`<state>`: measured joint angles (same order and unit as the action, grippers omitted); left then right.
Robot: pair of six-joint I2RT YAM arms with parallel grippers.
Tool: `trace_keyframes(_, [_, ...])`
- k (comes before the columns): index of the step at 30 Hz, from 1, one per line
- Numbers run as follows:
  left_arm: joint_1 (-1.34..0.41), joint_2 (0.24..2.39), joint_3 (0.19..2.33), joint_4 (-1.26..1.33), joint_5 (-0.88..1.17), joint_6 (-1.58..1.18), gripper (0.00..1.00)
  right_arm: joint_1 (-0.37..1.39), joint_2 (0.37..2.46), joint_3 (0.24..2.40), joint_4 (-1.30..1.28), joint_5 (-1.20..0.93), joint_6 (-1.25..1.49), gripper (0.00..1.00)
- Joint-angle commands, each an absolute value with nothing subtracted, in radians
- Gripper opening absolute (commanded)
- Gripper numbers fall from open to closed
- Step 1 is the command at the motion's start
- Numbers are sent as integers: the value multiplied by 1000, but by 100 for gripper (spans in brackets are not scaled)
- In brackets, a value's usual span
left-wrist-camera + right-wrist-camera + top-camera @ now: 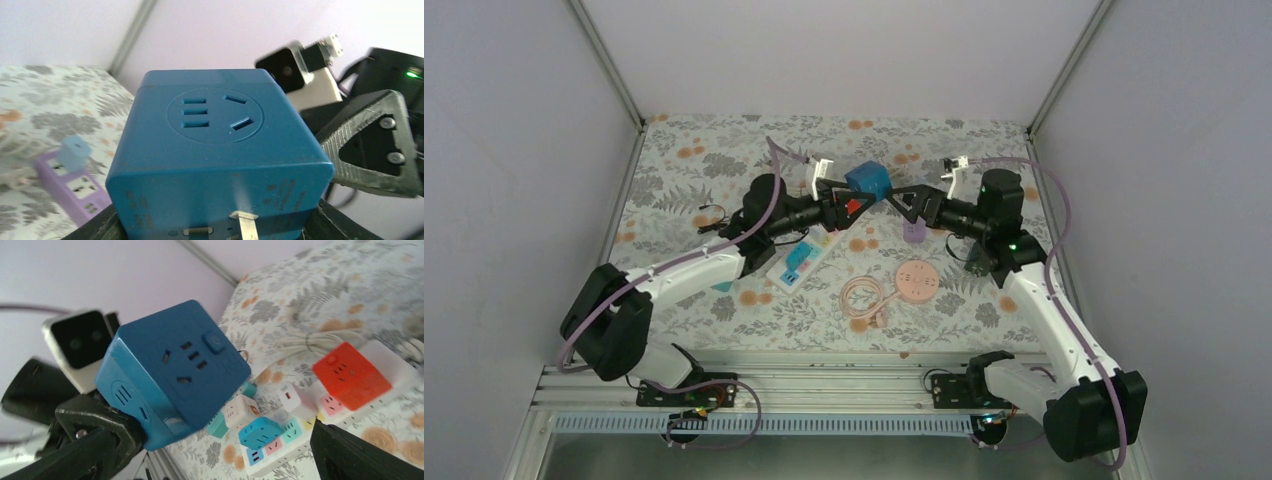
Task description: Insert the plug
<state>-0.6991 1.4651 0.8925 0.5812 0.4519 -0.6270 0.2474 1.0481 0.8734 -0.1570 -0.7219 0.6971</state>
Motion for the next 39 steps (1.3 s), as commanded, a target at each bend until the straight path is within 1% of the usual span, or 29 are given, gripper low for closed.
trace_keyframes(1, [-661,1411,958,528,769,-698,54,245,1019,924,-89,-921,494,100])
trace_keyframes(4, [-640,1396,981,522,911,-740,51,245,1030,951,-81,-1005,501,99])
trace_keyframes(7, [-631,1378,983,559,1009,-777,51,249,1058,991,-103,-1135,492,97])
trace_keyframes(11, [-629,1364,1017,508,1080,-743,51,261,1048,984,-96,-1170,520,98])
trace_keyframes(15, [-629,1362,1039,503,1113,-746,51,289,1044,979,-70,-1198,549,96])
trace_keyframes(18, [-629,1374,1052,507,1141,-759,51,294,1080,986,-45,-1249,615,95])
trace_keyframes(23, [-629,1392,1086,410,1152,-712,51,310,1079,968,40,-1249,669,93])
trace_keyframes(27, [-629,1398,1102,341,1146,-671,51,316,1069,976,52,-1239,694,91])
trace_keyframes(29, [-629,1402,1102,338,1146,-670,51,318,1063,974,50,-1227,695,87])
trace_keyframes(35, [-624,1404,1097,335,1134,-671,51,318,1042,954,40,-1182,695,80])
trace_keyframes(39, [-613,1397,1089,319,1117,-661,51,318,1028,944,40,-1179,707,68])
